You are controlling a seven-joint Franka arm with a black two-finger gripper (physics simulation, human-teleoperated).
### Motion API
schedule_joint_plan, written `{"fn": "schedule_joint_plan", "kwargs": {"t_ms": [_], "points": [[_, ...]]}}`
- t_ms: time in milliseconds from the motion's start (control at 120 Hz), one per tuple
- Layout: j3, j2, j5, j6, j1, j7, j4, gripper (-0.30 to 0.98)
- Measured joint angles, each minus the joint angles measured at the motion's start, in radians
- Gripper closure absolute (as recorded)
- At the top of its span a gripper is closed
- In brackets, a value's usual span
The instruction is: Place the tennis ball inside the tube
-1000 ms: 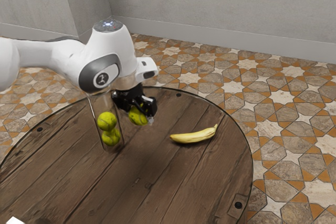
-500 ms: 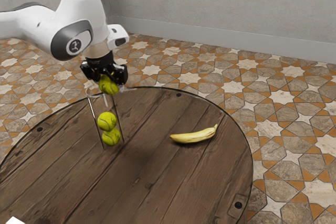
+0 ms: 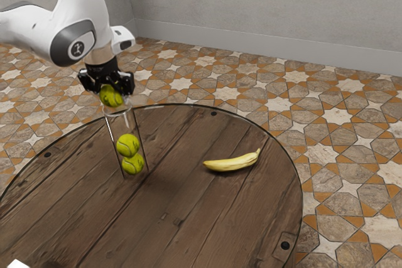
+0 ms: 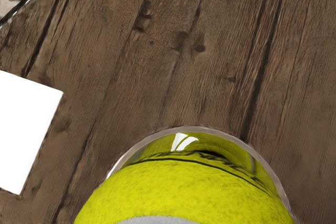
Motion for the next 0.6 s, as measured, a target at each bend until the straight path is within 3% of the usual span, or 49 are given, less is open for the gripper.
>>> {"fn": "schedule_joint_plan", "kwargs": {"t_ms": [192, 408, 600], "points": [[0.002, 0.034, -0.028, 0.0, 0.017, 0.019, 0.036, 0.2], [0.001, 0.029, -0.043, -0.016, 0.018, 0.04, 0.043, 0.07], [-0.028, 0.025, -0.193, -0.266, 0.034, 0.147, 0.281, 0.03]]}}
